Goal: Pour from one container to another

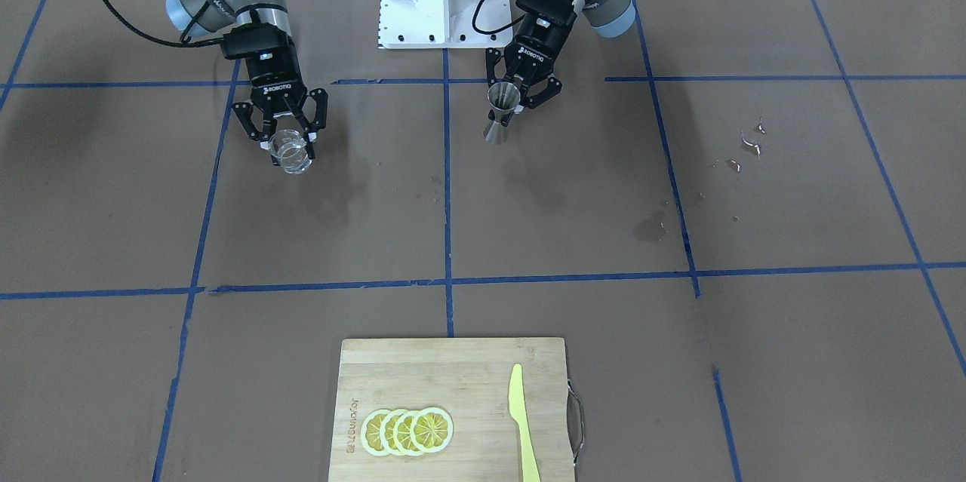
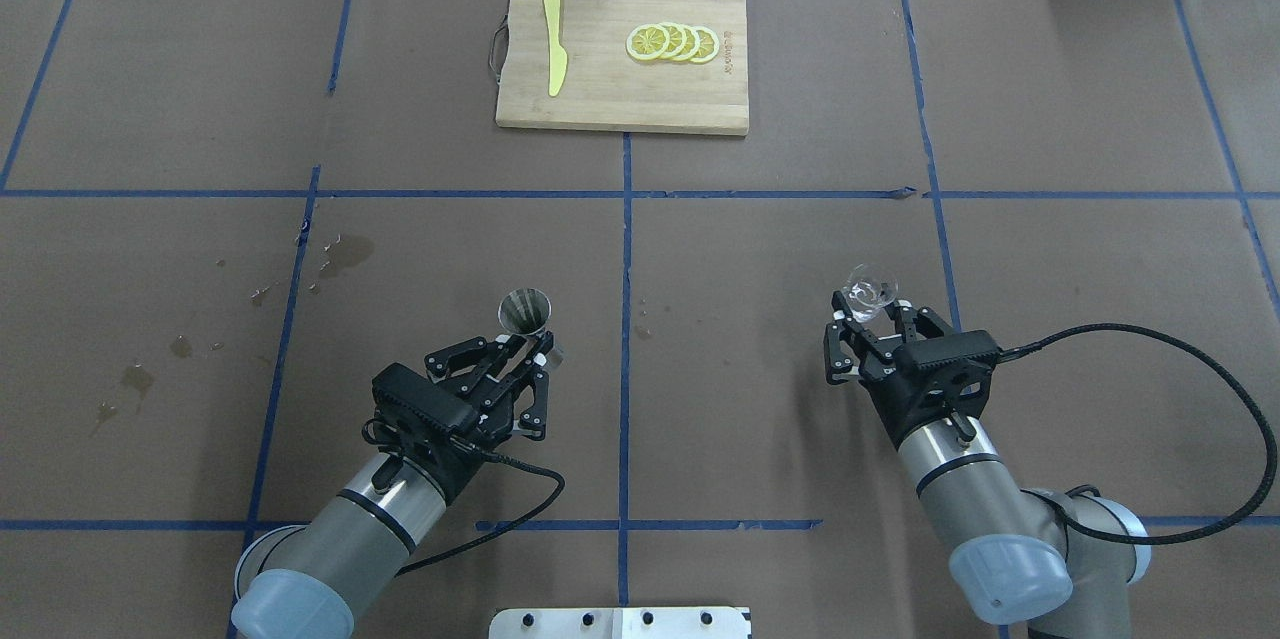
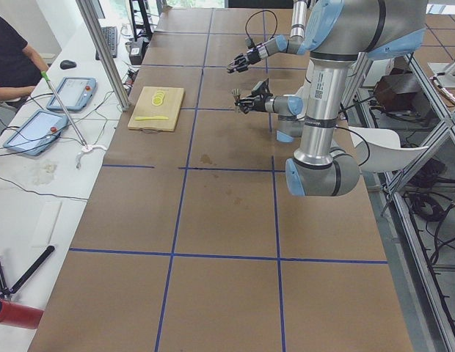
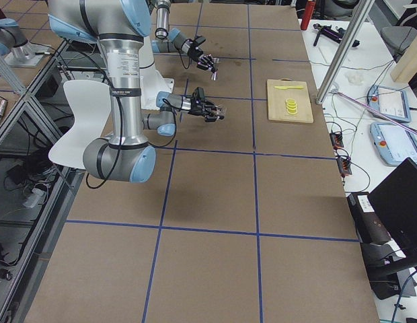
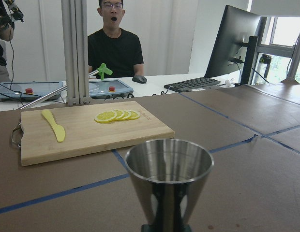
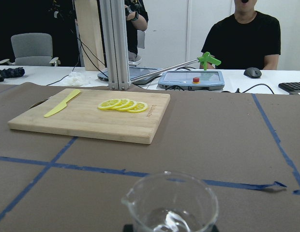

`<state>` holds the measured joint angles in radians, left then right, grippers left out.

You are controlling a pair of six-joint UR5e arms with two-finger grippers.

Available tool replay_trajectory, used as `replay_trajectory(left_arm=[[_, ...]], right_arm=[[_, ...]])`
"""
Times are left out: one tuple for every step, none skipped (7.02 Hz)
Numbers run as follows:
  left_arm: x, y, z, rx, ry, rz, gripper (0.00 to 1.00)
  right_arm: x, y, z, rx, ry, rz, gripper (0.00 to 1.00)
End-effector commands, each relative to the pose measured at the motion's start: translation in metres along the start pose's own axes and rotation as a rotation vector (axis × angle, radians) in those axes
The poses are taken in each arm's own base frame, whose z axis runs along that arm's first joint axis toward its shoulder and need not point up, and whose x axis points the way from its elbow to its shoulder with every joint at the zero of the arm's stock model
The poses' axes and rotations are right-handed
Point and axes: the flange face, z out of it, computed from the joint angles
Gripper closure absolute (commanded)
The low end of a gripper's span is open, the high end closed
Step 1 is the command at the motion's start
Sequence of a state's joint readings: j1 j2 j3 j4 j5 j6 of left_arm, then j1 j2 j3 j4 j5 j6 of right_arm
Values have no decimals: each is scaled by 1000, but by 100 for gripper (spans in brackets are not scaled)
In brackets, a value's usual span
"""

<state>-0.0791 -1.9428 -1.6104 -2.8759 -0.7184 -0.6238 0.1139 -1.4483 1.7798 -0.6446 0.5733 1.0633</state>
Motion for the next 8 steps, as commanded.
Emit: replay_trajectory(left_arm=[[6, 8, 7, -10, -3, 11, 100], [1, 20, 10, -19, -19, 35, 100], [1, 23, 11, -20, -25, 40, 100], [12, 16, 16, -8, -19, 28, 100], [18, 8, 20, 22, -45, 21, 100], [19, 9, 23, 24, -54, 28, 100], [20, 9, 25, 25, -55, 37, 100], [34, 7, 36, 28, -51, 63, 100]], right_arm=[[-48, -50, -35, -23, -42, -9, 100], [-62, -67, -47, -57, -36, -56, 100], [-90, -86, -50, -65, -31, -70, 100], [-114, -94, -50, -80, -20, -98, 100], [-128, -107, -55, -104, -29, -106, 100], [-130, -113, -60, -137, -30, -136, 100], [-131, -115, -62, -142, -28, -170, 100], [-133, -114, -63, -158, -39, -181, 100]])
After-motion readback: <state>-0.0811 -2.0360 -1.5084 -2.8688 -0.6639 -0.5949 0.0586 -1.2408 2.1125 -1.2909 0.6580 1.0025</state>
